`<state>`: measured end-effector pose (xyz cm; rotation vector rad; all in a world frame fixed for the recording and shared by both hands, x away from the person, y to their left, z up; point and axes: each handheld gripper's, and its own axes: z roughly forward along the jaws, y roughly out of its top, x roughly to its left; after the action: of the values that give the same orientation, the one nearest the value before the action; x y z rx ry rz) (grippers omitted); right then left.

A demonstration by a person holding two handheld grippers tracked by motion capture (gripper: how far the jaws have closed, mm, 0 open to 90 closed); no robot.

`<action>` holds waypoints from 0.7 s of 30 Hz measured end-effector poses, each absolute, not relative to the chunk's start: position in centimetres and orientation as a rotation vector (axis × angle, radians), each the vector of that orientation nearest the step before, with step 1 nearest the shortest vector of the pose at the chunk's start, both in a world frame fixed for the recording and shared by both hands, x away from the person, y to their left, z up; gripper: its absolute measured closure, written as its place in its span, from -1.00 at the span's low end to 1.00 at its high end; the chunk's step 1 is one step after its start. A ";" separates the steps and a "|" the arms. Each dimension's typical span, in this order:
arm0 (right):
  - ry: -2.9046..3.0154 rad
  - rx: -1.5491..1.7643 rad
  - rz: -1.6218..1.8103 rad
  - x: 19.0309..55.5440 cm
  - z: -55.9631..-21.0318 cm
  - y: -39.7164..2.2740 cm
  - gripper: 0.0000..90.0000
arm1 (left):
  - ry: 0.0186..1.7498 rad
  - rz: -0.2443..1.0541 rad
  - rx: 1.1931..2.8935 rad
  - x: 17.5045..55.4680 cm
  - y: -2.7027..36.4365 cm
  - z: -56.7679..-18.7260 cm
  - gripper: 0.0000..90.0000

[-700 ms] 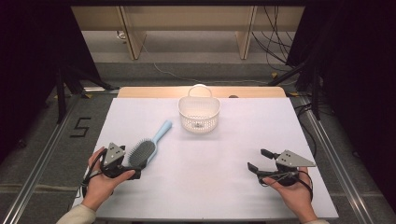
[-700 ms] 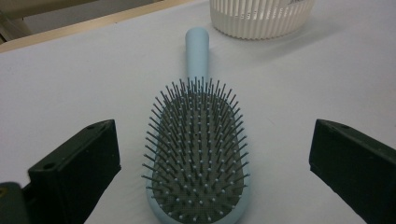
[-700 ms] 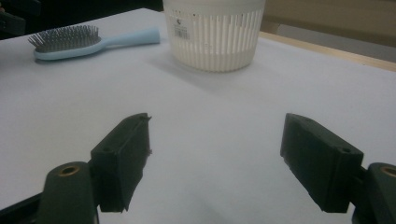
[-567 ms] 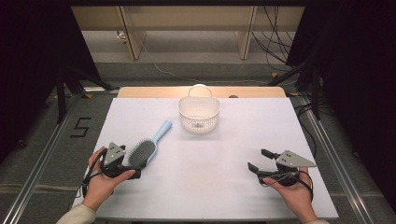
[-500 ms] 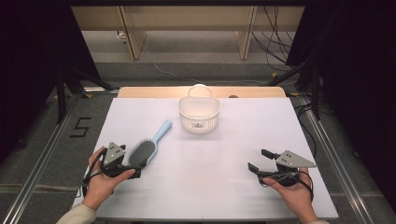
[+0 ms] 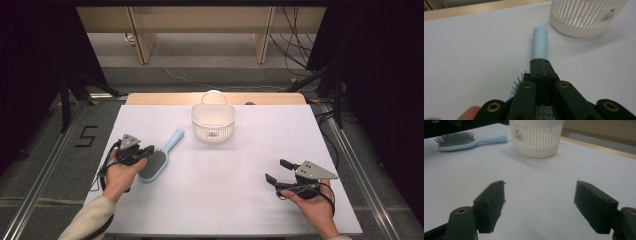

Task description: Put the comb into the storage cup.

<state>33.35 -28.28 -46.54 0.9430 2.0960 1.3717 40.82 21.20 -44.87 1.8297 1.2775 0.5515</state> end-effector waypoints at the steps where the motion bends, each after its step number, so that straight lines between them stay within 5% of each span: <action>1: 2.096 0.943 1.371 33.4 -46.5 -28.3 -0.44 | 1.298 0.552 1.836 41.8 20.7 -44.7 1.00; 21: 2.104 0.934 1.378 33.3 -46.5 -28.3 -0.43 | 1.644 0.425 2.005 50.9 16.6 -46.9 1.00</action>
<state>33.28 -28.28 -46.52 0.9342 2.1039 1.3784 50.95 16.62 -46.93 2.0050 1.6442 0.4253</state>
